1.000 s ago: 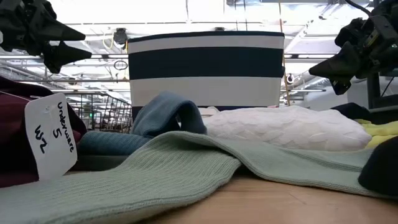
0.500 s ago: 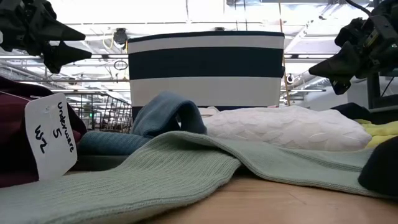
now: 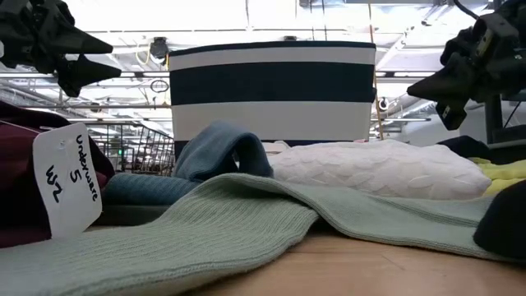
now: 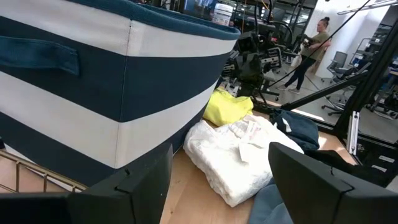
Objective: Pick & Place Cloths
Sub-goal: Put the black sock into the transparent bin
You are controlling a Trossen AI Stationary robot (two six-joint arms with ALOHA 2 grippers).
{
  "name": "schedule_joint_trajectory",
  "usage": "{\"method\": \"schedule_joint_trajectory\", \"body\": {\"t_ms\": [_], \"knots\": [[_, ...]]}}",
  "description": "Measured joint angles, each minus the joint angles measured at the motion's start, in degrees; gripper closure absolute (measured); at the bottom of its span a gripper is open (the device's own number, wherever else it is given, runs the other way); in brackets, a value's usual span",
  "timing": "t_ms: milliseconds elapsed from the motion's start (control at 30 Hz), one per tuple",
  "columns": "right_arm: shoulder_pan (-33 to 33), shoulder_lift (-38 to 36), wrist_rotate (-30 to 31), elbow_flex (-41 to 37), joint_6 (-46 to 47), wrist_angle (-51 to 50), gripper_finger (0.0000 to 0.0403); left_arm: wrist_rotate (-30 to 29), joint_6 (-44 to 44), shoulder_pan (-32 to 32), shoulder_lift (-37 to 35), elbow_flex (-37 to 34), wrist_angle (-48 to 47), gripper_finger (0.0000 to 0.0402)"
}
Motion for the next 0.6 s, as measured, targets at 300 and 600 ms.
{"method": "schedule_joint_trajectory", "body": {"t_ms": [300,600], "knots": [[0.0,0.22,0.04,0.02,3.93,5.17,0.0399,-0.01,1.9,-0.01,-0.02,0.0,0.0,0.0131],[0.02,1.89,-4.35,-0.42,5.9,9.04,0.0402,0.03,2.67,-0.01,-0.02,0.0,0.32,0.0131]]}}
